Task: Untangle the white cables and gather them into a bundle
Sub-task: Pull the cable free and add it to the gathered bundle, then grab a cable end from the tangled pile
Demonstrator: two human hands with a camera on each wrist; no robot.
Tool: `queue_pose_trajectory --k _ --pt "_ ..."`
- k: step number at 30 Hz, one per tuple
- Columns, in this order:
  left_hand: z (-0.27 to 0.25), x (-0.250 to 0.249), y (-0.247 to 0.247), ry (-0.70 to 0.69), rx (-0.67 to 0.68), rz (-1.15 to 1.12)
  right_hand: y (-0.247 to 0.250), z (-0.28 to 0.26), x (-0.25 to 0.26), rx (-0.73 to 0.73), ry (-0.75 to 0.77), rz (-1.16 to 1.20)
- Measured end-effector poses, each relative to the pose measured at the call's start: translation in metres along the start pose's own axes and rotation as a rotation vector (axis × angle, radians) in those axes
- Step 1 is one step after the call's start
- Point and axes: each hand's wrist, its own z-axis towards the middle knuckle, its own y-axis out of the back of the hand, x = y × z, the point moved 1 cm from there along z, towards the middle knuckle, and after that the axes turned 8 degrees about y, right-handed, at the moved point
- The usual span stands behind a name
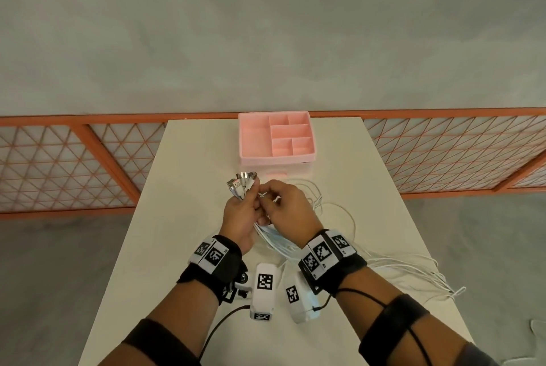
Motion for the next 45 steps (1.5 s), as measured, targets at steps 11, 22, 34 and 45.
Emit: queue_pose_trajectory --k 11,22,34,45 --pt "0.009 -0.011 0.018 0.017 -0.022 -0.312 0.069 -0.004 -0.062 0.0 -0.081 -0.47" --pt "0.0 -0.01 0.017 0.068 0.018 -0.03 0.123 -0.001 -0.08 -0.433 -0.346 0.377" --pt "0.008 -0.017 0.001 0.162 0.042 -0.119 0.039 -0.015 -0.021 0.016 -0.172 0.403" --pt "-0.012 -0.004 -0.003 0.047 0.231 0.355 0.038 0.004 -0.025 -0.027 -0.423 0.792"
